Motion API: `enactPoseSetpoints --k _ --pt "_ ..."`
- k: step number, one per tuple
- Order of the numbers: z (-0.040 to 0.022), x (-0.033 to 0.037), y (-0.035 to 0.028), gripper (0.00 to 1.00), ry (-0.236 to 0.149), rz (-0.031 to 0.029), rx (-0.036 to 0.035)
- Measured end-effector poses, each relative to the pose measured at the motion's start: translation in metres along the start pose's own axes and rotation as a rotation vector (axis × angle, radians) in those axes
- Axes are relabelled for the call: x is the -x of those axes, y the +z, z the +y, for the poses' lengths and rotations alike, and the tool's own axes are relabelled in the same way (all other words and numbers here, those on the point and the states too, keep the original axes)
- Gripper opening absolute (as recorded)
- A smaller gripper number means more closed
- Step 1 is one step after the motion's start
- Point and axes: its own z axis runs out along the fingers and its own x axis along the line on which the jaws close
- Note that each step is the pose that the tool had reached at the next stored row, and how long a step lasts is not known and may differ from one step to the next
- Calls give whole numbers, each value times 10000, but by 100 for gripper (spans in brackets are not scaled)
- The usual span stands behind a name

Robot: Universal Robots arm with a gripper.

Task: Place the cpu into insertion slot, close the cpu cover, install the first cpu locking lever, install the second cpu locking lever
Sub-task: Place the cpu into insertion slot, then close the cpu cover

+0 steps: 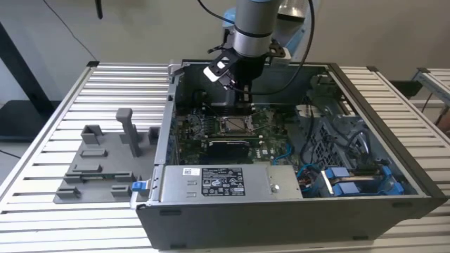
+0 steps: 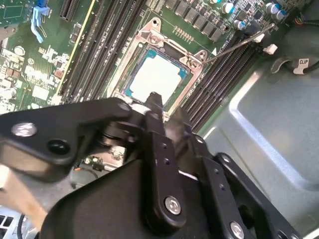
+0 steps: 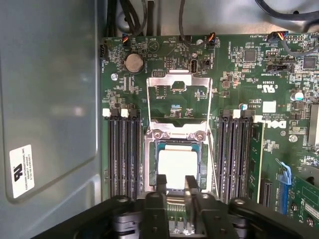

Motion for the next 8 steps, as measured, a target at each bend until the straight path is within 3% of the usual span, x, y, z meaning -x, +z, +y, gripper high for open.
enactPoseSetpoints --k 1,3,8 --pt "0 0 0 18 0 0 0" --pt "0 0 -1 12 0 0 0" --pt "14 2 -3 11 3 -1 -29"
